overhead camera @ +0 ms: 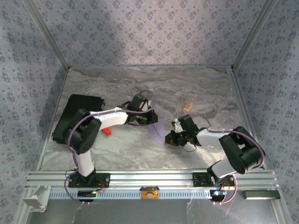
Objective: Fold a paper plane with a square sheet of paper (pick it up from the middle)
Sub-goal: Turn over the paper at the center of the table.
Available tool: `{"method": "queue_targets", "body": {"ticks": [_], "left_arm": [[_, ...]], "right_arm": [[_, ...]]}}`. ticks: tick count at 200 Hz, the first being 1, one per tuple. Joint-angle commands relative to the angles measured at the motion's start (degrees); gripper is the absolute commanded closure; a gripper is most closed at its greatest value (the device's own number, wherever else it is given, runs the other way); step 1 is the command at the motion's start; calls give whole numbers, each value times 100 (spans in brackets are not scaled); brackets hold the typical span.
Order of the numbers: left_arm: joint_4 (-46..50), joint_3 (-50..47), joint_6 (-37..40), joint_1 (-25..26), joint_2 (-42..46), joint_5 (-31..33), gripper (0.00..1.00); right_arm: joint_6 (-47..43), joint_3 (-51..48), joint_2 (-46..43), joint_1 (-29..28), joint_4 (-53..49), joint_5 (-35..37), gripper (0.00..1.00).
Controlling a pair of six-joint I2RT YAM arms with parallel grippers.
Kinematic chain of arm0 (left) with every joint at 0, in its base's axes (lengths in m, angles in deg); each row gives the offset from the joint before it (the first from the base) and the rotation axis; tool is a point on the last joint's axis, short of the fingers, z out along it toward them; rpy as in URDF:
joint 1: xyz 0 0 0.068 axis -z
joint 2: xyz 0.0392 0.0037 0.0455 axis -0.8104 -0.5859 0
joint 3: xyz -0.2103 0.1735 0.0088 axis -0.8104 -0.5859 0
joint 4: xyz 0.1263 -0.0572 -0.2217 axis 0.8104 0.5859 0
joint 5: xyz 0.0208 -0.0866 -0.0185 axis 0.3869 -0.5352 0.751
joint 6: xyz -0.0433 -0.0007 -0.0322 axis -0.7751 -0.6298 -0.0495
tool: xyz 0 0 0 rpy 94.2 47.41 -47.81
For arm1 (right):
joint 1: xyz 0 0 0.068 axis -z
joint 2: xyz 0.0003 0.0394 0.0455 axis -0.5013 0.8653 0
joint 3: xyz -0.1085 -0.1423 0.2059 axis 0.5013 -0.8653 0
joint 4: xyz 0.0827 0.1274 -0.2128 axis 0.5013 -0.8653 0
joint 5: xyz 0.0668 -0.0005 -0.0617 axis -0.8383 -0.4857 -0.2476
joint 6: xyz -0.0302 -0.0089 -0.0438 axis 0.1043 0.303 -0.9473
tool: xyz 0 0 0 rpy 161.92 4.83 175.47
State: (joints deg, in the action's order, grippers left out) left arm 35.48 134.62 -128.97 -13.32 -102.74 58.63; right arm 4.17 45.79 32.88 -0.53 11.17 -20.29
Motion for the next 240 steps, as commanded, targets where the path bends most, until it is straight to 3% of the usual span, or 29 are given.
{"method": "queue_targets", "body": {"ticks": [1, 38, 68, 100, 117, 142, 240], "left_arm": [[-363, 6, -28, 68, -367, -239, 89], [-192, 185, 36, 89, -807, -42, 89], [-260, -12, -69, 91, -942, -10, 90], [-400, -215, -181, 89, -859, -5, 90], [-358, -220, -249, 89, -836, -16, 90], [-324, -228, -328, 85, -763, 25, 90], [-285, -221, -383, 91, -722, 47, 90]], "right_arm": [[-114, -150, 86, 33, -848, 333, 98], [-55, -146, -81, 30, -835, 251, 97], [151, -91, -737, 38, -1096, 196, 91], [586, -407, -1815, 85, -1728, 704, 77], [781, -515, -2091, 117, -1878, 582, 60], [1117, -498, -2252, 31, -1907, 393, 51], [1433, -548, -1459, -99, -1271, -42, 60]]}}
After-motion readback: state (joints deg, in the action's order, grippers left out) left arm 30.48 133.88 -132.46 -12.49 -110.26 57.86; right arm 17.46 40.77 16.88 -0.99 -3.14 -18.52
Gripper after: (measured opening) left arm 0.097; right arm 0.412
